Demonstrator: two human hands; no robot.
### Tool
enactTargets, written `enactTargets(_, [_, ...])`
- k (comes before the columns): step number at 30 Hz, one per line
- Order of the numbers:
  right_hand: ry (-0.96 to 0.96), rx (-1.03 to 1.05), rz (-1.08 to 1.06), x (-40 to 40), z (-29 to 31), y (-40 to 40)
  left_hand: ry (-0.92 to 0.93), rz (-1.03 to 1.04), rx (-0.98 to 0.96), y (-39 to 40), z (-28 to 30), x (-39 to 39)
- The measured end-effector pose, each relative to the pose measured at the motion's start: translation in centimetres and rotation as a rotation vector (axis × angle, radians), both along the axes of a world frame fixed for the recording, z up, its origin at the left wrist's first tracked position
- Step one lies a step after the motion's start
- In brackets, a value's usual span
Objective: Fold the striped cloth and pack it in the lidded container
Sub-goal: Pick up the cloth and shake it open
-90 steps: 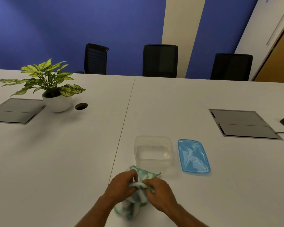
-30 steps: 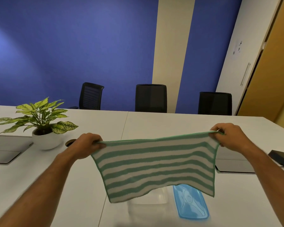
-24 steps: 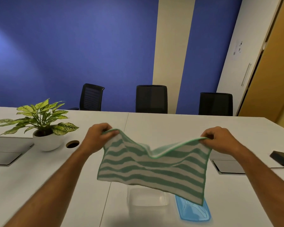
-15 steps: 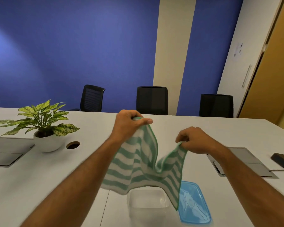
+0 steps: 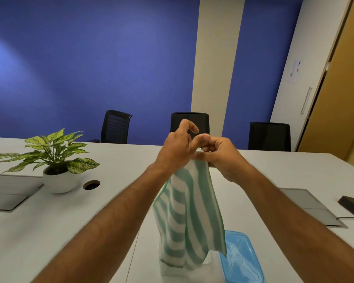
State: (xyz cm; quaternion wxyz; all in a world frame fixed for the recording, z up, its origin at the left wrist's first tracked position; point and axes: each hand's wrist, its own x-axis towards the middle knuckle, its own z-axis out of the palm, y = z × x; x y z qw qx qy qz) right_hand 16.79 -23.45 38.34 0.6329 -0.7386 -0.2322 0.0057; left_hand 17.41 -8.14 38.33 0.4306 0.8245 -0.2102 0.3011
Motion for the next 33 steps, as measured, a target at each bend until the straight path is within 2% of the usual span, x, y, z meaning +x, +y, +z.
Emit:
enactTargets(4, [0.084, -0.028, 0.038, -0.3, 0.7, -0.1, -0.024, 0.003, 0.022, 0.3, 0.1, -0.2])
enactTargets(6, [0.055, -0.031, 0.066, -0.5, 1.1, 0.1, -0.038, -0.005, 0.059, 0.3, 0.2, -0.2])
enactTargets(9, [-0.029, -0.075, -0.017, -0.5, 1.4, 0.0, -0.013, -0.052, 0.043, 0.6, 0.1, -0.1])
enactTargets(13, [-0.109, 0.017, -0.156, -0.2, 1.8, -0.6, 0.170, -0.218, 0.103, 2.0, -0.2, 0.2])
enactTargets(16, [-0.220, 0.011, -0.310, 0.3, 2.0, -1.2, 0.320, -0.193, 0.116, 2.7, -0.8, 0.3])
enactTargets(19, [-0.271, 0.054, -0.402, 0.9, 2.3, -2.7, 0.360, -0.138, 0.127, 3.8, -1.2, 0.4])
enactTargets(25, [-0.306, 0.102, -0.532, 2.0, 2.7, -6.5, 0.362, -0.013, 0.211, 7.0, -1.4, 0.4])
enactTargets(29, [-0.323, 0.139, -0.572, 2.2, 3.3, -8.2, 0.245, 0.032, 0.227, 9.3, -0.9, 0.8])
enactTargets(33, [-0.329, 0.145, -0.587, 1.9, 4.0, -9.2, 0.096, 0.068, 0.158, 11.1, -0.6, 1.1])
